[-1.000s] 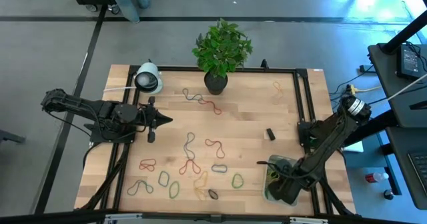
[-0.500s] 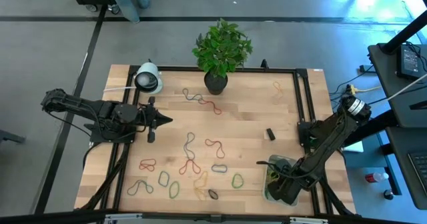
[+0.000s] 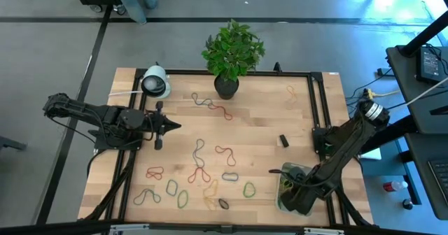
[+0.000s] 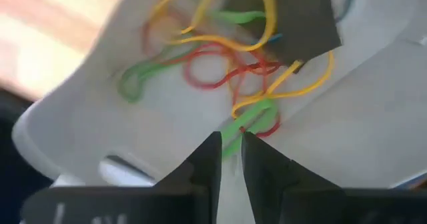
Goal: Pick and place rubber bands into bin
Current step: Put the blue rubber band into the gray bin
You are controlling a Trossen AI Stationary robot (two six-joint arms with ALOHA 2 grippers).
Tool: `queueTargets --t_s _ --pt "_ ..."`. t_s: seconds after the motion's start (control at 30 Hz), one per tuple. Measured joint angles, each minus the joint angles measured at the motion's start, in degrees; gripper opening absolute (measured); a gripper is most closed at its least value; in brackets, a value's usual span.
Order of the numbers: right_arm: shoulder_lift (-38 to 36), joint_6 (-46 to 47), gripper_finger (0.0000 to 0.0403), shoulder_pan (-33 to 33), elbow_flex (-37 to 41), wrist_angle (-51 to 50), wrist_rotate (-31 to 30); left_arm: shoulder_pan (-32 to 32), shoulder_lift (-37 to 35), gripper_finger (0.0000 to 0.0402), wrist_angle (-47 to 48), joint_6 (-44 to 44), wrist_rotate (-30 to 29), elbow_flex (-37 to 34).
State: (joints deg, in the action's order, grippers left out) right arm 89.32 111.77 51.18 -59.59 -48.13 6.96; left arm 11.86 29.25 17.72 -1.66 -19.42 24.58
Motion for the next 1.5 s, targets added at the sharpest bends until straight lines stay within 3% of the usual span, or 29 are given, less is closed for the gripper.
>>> queueTargets --t_s 0.17,0.33,0.7,0.87,1.03,1.17,1.5 --pt "-3.6 -1.3 0.001 0.0 -4.0 -6.3 -7.9 0.0 0.0 0.0001 -1.6 2.8 0.0 0.0" --pt "-6.7 -6.1 0.0005 -1.5 -8.7 -17.6 -17.4 0.1 2.4 0.0001 -2.5 2.3 0.1 0.6" --pt "-12.4 -48.9 0.0002 -16.3 -9.6 -18.0 -28.2 2.4 24.3 0.0001 -2.5 -5.6 -3.3 11.3" --pt "-15.3 -68.4 0.0001 -22.8 -9.0 -13.6 -28.5 3.5 33.8 0.0001 -2.2 -10.8 -4.8 18.1" --pt "-22.1 -80.4 0.0001 -27.5 -0.6 -3.1 -27.5 4.3 41.4 0.0001 1.2 -13.5 -7.7 25.0" --pt "-29.0 -85.0 0.0001 -30.0 8.3 5.2 -26.2 3.7 46.3 0.0006 6.4 -17.6 -8.1 30.2" --pt "-42.5 -84.9 0.0002 -32.2 25.2 21.8 -25.3 -0.4 55.5 0.0082 20.6 -38.8 -5.1 34.7"
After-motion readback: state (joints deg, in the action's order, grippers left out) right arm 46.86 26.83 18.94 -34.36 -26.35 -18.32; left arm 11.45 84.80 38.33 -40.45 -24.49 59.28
